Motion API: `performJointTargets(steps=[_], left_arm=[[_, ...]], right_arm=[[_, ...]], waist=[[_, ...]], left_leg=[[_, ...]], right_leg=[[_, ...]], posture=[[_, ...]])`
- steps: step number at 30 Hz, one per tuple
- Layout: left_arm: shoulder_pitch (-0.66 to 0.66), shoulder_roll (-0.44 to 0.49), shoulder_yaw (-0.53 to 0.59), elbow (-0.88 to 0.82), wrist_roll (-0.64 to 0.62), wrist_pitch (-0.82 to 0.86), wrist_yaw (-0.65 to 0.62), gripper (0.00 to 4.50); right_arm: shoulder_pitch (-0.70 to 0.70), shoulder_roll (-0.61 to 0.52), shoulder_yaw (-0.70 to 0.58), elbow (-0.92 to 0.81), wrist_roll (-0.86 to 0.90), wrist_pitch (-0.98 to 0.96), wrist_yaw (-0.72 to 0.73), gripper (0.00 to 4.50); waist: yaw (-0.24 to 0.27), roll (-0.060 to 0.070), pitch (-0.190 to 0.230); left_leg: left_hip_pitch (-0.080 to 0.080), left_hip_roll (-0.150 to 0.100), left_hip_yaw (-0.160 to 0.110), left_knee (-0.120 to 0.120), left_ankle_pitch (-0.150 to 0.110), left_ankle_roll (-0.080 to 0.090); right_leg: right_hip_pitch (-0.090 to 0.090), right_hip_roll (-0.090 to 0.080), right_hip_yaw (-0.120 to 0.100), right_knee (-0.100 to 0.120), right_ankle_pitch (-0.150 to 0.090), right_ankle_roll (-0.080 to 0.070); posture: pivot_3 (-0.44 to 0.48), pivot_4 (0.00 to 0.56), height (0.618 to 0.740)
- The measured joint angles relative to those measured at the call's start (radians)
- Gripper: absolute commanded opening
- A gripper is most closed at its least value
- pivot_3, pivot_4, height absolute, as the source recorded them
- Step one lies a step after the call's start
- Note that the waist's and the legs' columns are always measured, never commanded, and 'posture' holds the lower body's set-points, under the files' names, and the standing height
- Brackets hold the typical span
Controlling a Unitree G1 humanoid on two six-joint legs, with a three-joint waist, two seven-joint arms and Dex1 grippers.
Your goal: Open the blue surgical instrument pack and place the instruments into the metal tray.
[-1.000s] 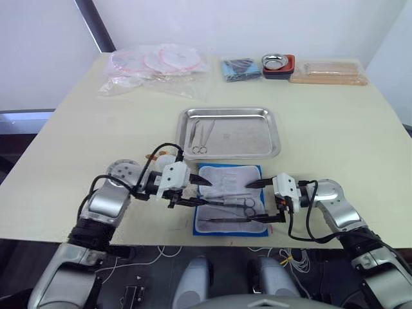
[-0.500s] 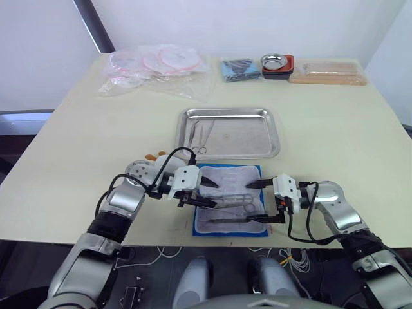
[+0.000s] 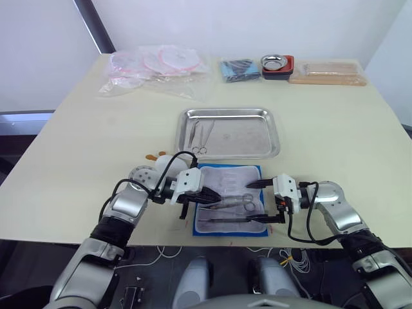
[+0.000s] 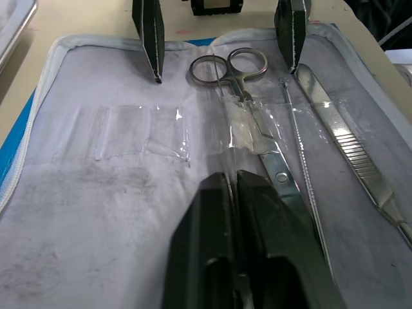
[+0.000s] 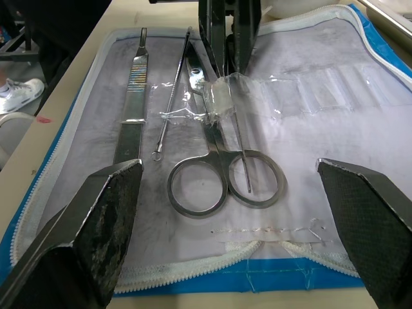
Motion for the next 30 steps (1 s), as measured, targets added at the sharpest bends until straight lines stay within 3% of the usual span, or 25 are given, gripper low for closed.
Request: performJointTargets(steps=[19, 30], left_arm=[[-0.001, -0.018, -0.006, -0.010, 0.006, 0.027, 0.021, 0.26], [-0.005, 0.022, -0.004, -0.054, 0.000, 0.083, 0.007, 0.11]], right_arm=[[0.001, -0.001, 0.000, 0.000, 0.000, 0.000, 0.000, 4.50], [0.001, 0.001, 0.001, -0.001, 0.000, 0.000, -0.001, 4.50]], waist=[[0.001, 0.000, -0.001], [0.000, 0.000, -0.001]], left_leg=[[0.000, 0.000, 0.000, 0.000, 0.000, 0.000], [0.000, 0.000, 0.000, 0.000, 0.000, 0.000]], right_leg=[[0.000, 0.000, 0.000, 0.000, 0.000, 0.000], [0.000, 0.000, 0.000, 0.000, 0.000, 0.000]], posture=[[0.000, 0.150, 0.740], [0.000, 0.150, 0.740]])
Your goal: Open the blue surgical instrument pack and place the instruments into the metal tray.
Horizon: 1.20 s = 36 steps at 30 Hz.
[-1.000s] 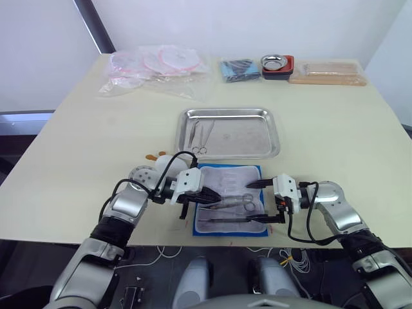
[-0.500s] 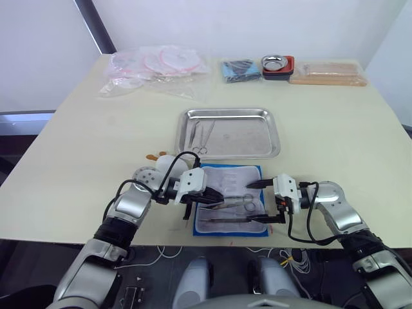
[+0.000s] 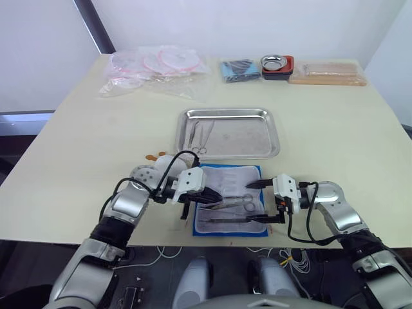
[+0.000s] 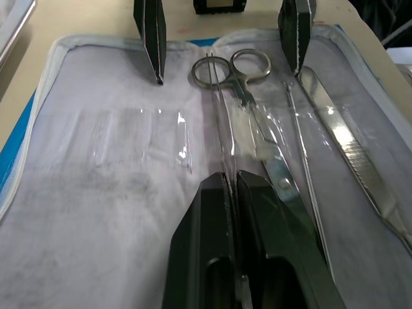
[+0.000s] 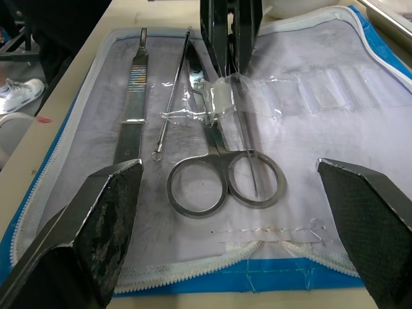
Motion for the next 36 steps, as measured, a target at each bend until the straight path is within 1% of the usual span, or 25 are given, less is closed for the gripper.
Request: performJointTargets(steps=[7, 13, 16, 24, 30, 34, 35, 36], left_arm=[[0.000, 0.015, -0.001, -0.041, 0.000, 0.036, 0.000, 0.11], [-0.001, 0.058, -0.002, -0.089, 0.001, 0.085, -0.006, 0.11], [-0.023, 0.090, -0.002, -0.111, 0.002, 0.121, -0.014, 0.11], [-0.046, 0.133, -0.003, -0.176, 0.001, 0.215, -0.034, 0.11], [-0.048, 0.181, -0.003, -0.210, 0.000, 0.254, -0.054, 0.11], [-0.047, 0.194, -0.002, -0.220, 0.000, 0.266, -0.061, 0.11], [-0.047, 0.222, -0.001, -0.234, -0.001, 0.269, -0.070, 0.11], [-0.047, 0.225, 0.000, -0.234, -0.001, 0.270, -0.071, 0.11]], right_arm=[[0.000, 0.001, 0.000, 0.000, 0.000, -0.001, 0.000, 4.50], [0.000, 0.002, 0.000, 0.000, 0.000, -0.001, 0.000, 4.50], [0.000, 0.002, 0.000, 0.000, 0.000, -0.001, -0.001, 4.50], [0.000, 0.005, 0.000, 0.000, 0.000, -0.001, -0.001, 4.50], [0.001, 0.007, 0.000, 0.001, 0.000, -0.001, -0.002, 4.50], [0.001, 0.008, 0.000, 0.002, 0.000, -0.001, -0.003, 4.50], [0.001, 0.010, 0.000, 0.002, 0.000, -0.001, -0.003, 4.50], [0.001, 0.010, 0.000, 0.002, 0.000, -0.002, -0.003, 4.50]], waist=[[0.000, 0.000, 0.000], [-0.001, 0.000, 0.000], [0.000, 0.000, 0.000], [-0.002, 0.000, 0.000], [-0.003, 0.000, 0.000], [-0.004, 0.000, 0.000], [-0.004, 0.000, 0.000], [-0.004, 0.000, 0.000]], left_leg=[[0.000, 0.000, 0.000, 0.000, 0.000, 0.000], [0.000, 0.000, 0.000, 0.000, 0.000, 0.000], [0.000, 0.000, 0.000, 0.000, 0.000, 0.000], [0.000, 0.001, 0.000, 0.000, 0.000, 0.000], [0.000, 0.001, 0.000, 0.000, 0.000, 0.000], [0.000, 0.001, 0.000, 0.000, 0.000, 0.000], [0.000, 0.002, 0.000, 0.000, 0.000, 0.000], [0.000, 0.002, 0.000, 0.000, 0.000, 0.000]], right_leg=[[0.000, 0.000, 0.000, 0.000, 0.000, 0.000], [0.000, 0.001, 0.000, 0.000, 0.000, 0.000], [0.000, 0.001, 0.000, 0.000, -0.001, 0.001], [0.000, 0.001, 0.000, 0.000, -0.001, 0.001], [0.000, 0.002, 0.000, 0.000, -0.001, 0.000], [0.000, 0.002, 0.000, 0.000, -0.001, 0.000], [-0.001, 0.002, 0.001, 0.000, -0.001, 0.000], [-0.001, 0.002, 0.001, 0.000, -0.001, 0.000]], posture=[[0.000, 0.150, 0.740], [0.000, 0.150, 0.740], [0.000, 0.150, 0.740], [0.000, 0.150, 0.740], [0.000, 0.150, 0.740], [0.000, 0.150, 0.740], [0.000, 0.150, 0.740], [0.000, 0.150, 0.740]])
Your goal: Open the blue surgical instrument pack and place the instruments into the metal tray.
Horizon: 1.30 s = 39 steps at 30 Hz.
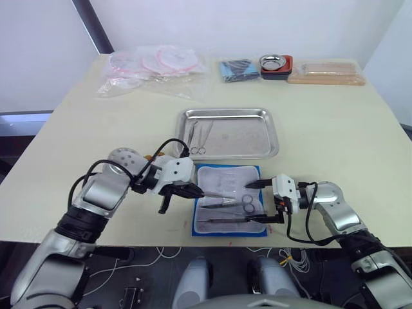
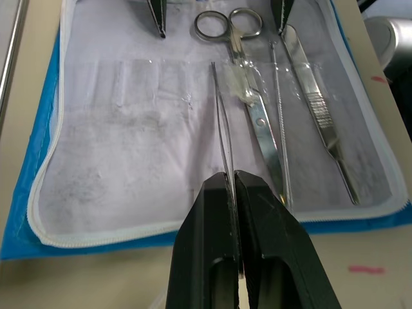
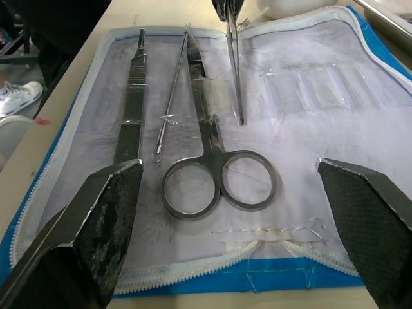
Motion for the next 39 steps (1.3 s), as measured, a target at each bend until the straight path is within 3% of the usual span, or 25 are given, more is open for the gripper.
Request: performJointTargets(steps=[22, 34, 39], left_arm=[[0.047, 0.172, 0.087, -0.082, -0.059, 0.068, -0.026, 0.11], [0.051, 0.167, 0.145, -0.125, -0.148, 0.172, 0.028, 0.11], [0.046, 0.093, 0.176, -0.161, -0.200, 0.265, 0.126, 0.11]], right_arm=[[-0.017, 0.019, 0.008, 0.030, -0.003, -0.021, 0.004, 4.50], [-0.027, 0.023, 0.011, 0.045, -0.003, -0.028, 0.008, 4.50], [-0.028, 0.024, 0.011, 0.048, -0.003, -0.028, 0.009, 4.50]], waist=[[-0.017, -0.001, 0.000], [-0.017, -0.002, 0.000], [-0.017, -0.003, 0.000]], left_leg=[[0.000, 0.003, 0.001, 0.000, 0.000, 0.000], [0.002, 0.007, 0.003, 0.000, 0.000, 0.000], [0.002, 0.007, 0.004, 0.000, 0.000, 0.000]], right_leg=[[0.000, 0.001, 0.001, 0.000, 0.000, 0.000], [0.000, 0.003, 0.003, 0.000, 0.000, -0.001], [0.000, 0.003, 0.004, 0.000, 0.001, -0.001]], posture=[[0.000, 0.150, 0.740], [0.000, 0.150, 0.740], [0.000, 0.150, 0.740]])
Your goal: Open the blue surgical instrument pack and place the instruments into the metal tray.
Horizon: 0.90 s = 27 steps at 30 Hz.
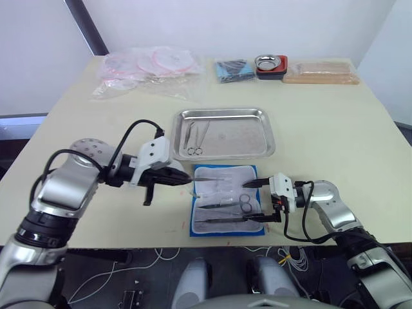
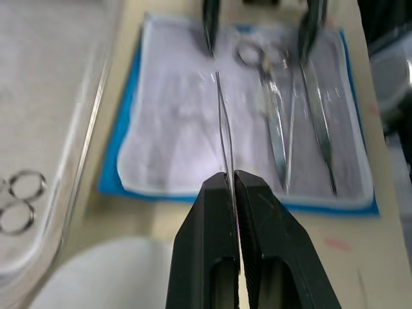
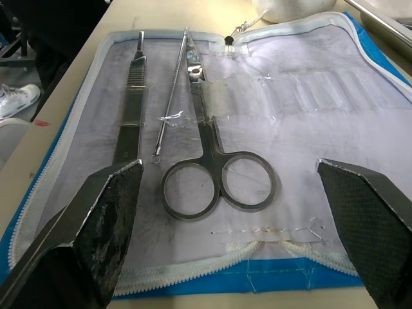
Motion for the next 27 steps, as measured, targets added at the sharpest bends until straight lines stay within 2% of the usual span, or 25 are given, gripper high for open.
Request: performJointTargets(steps=[5, 9, 11, 14, 18, 19, 22, 27], left_arm=[[-0.025, -0.092, 0.023, -0.036, -0.026, 0.121, 0.155, 0.11], [-0.053, -0.210, 0.044, -0.041, -0.019, 0.209, 0.356, 0.11], [-0.061, -0.239, 0.051, -0.040, -0.013, 0.232, 0.409, 0.11], [-0.096, -0.353, 0.071, -0.033, 0.018, 0.277, 0.587, 0.11], [-0.105, -0.434, 0.077, -0.030, 0.048, 0.280, 0.715, 0.11], [-0.105, -0.487, 0.086, -0.029, 0.068, 0.281, 0.787, 0.11], [-0.105, -0.567, 0.089, -0.029, 0.098, 0.299, 0.901, 0.11], [-0.084, -0.663, 0.088, -0.029, 0.145, 0.321, 1.033, 0.11]], right_arm=[[0.001, 0.001, 0.000, 0.000, 0.000, 0.000, -0.001, 4.50], [0.002, 0.002, 0.001, -0.001, 0.000, -0.001, -0.001, 4.50], [0.002, 0.001, 0.001, -0.001, 0.000, -0.001, -0.001, 4.50], [0.003, 0.000, 0.000, -0.001, 0.000, 0.000, -0.001, 4.50], [0.002, 0.001, 0.001, -0.001, 0.000, 0.000, -0.001, 4.50], [0.002, 0.000, 0.000, -0.001, 0.000, 0.000, -0.001, 4.50], [0.003, 0.000, 0.000, -0.001, 0.000, 0.000, 0.000, 4.50], [0.003, -0.001, 0.000, -0.001, 0.000, 0.000, 0.000, 4.50]], waist=[[0.000, -0.001, 0.000], [0.000, -0.001, 0.000], [0.001, -0.002, 0.000], [0.003, -0.002, 0.000], [0.002, -0.002, 0.000], [0.003, -0.002, 0.000], [0.002, -0.002, 0.000], [0.003, -0.002, 0.000]], left_leg=[[0.000, 0.000, 0.000, 0.000, 0.000, 0.000], [0.001, 0.000, 0.000, 0.000, 0.000, 0.000], [0.001, 0.000, -0.001, 0.000, 0.000, 0.000], [0.002, 0.000, -0.001, 0.000, 0.000, 0.000], [0.002, -0.001, -0.001, 0.000, 0.000, 0.000], [0.002, 0.000, -0.001, 0.000, 0.000, 0.000], [0.003, -0.001, -0.001, 0.000, 0.000, 0.000], [0.003, -0.002, -0.001, 0.000, 0.000, 0.000]], right_leg=[[0.000, 0.001, 0.000, 0.000, 0.000, 0.000], [0.001, 0.001, 0.001, 0.000, 0.001, 0.001], [0.001, 0.002, 0.000, 0.000, 0.001, 0.001], [0.001, 0.001, 0.001, 0.000, 0.001, 0.001], [0.002, 0.001, 0.002, 0.000, 0.002, 0.001], [0.002, 0.001, 0.002, 0.000, 0.002, 0.001], [0.002, 0.000, 0.003, 0.000, 0.002, 0.002], [0.002, 0.000, 0.003, 0.000, 0.002, 0.002]], posture=[[0.000, 0.150, 0.740], [0.000, 0.150, 0.740], [0.000, 0.150, 0.740], [0.000, 0.150, 0.740], [0.000, 0.150, 0.740], [0.000, 0.150, 0.740], [0.000, 0.150, 0.740], [0.000, 0.150, 0.740]])
